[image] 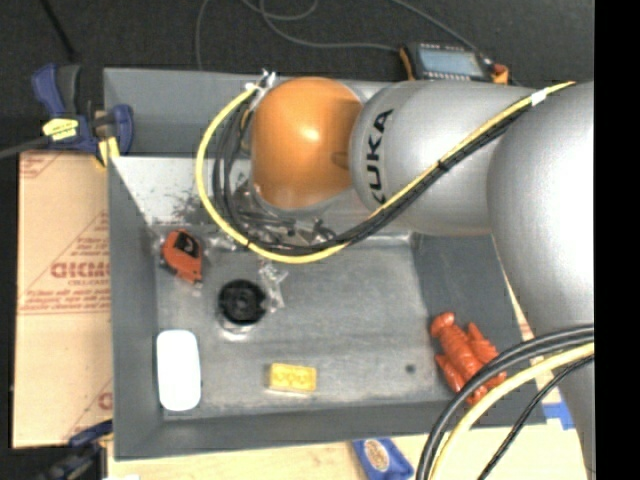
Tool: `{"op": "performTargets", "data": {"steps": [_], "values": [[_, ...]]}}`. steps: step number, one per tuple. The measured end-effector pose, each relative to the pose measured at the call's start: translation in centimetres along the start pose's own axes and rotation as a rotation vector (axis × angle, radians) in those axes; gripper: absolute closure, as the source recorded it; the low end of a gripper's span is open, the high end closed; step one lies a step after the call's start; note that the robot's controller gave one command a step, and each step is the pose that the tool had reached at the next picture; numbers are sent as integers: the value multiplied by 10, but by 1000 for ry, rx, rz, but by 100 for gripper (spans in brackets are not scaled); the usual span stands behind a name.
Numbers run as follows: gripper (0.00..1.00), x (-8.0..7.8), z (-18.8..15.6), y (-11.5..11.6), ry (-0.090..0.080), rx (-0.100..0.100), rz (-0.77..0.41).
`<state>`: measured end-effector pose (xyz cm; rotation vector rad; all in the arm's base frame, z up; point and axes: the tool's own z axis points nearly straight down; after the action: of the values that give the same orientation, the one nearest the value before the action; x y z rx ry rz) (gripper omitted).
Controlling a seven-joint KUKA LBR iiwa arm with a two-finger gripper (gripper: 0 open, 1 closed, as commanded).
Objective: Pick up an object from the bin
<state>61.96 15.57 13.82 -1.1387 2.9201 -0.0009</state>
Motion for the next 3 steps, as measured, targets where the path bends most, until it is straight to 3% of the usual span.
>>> {"op": "performTargets", "data": {"steps": [1, 2, 3], "values": [[0, 25, 13, 18, 0, -1, -109], [100, 74, 46, 19, -1, -2, -210], [100, 74, 46, 19, -1, -2, -209]]}}
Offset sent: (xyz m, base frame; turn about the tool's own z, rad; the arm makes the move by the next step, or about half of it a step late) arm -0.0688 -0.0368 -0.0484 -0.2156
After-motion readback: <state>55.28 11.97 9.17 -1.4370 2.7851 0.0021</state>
